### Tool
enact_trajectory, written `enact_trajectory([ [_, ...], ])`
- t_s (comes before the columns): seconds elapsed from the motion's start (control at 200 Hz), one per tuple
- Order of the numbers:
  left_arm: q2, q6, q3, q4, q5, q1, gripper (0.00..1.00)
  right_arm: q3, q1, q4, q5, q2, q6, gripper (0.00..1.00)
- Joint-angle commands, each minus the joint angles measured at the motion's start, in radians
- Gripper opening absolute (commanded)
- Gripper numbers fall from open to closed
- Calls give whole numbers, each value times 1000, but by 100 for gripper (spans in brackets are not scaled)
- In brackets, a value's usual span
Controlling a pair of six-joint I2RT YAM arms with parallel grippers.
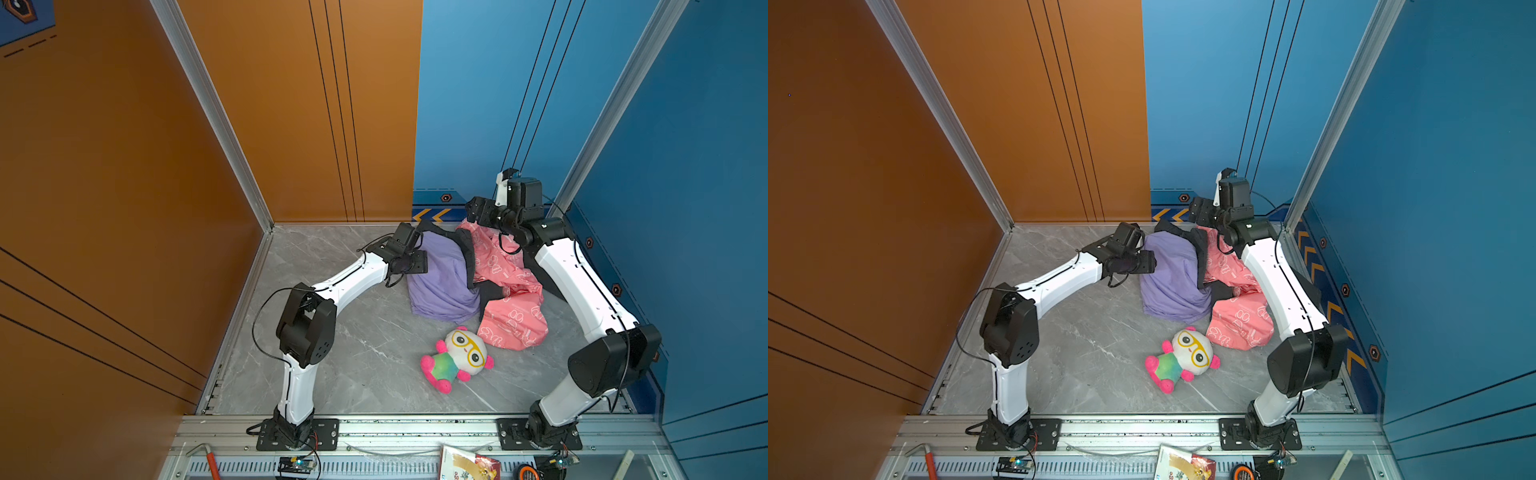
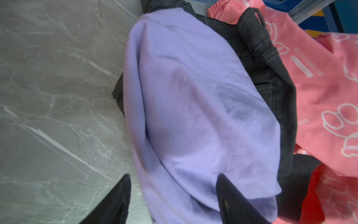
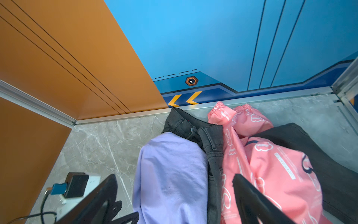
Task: Pick out a specific cloth from the pile
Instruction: 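Lower the shirt while the left gripper reaches over and grasps it, then open the right gripper while the left gripper lifts the lavender shirt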
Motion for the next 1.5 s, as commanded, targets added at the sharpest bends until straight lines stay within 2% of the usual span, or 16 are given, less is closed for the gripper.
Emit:
enact_trajectory([
  [0.0, 61, -117, 79, -128, -11, 13, 60, -38, -26, -12, -5, -43, 22, 94],
  [0.05, 85, -153, 90, -140, -25, 18, 58, -66, -38, 1, -17, -51, 37, 94],
  [0.15, 109, -230, 83, -149, -2, 33, 41, -115, -60, 19, -43, -71, 86, 94],
  [0.22, 107, -261, 65, -153, 3, 37, 40, -151, -68, 42, -59, -92, 102, 94],
  [0.28, 101, -267, 50, -158, -8, 39, 34, -185, -71, 64, -61, -109, 103, 94],
  [0.36, 98, -270, 41, -159, 3, 46, 15, -212, -76, 73, -60, -122, 105, 94],
  [0.41, 96, -267, 47, -158, 15, 52, 7, -217, -79, 73, -57, -126, 106, 94],
  [0.526, 76, -229, 72, -158, -1, 56, 0, -227, -80, 79, -29, -138, 107, 94],
  [0.781, -18, -76, 145, -157, -65, 58, 0, -298, -80, 160, 67, -196, 123, 94],
  [0.981, -80, 26, 276, -156, -86, 56, 0, -382, -79, 246, 167, -256, 133, 94],
  [1.266, -142, 136, 483, -155, -122, 56, 0, -408, -72, 242, 184, -249, 138, 95],
  [1.497, -213, 244, 584, -157, -267, 72, 0, -390, -35, 270, 192, -201, 144, 96],
])
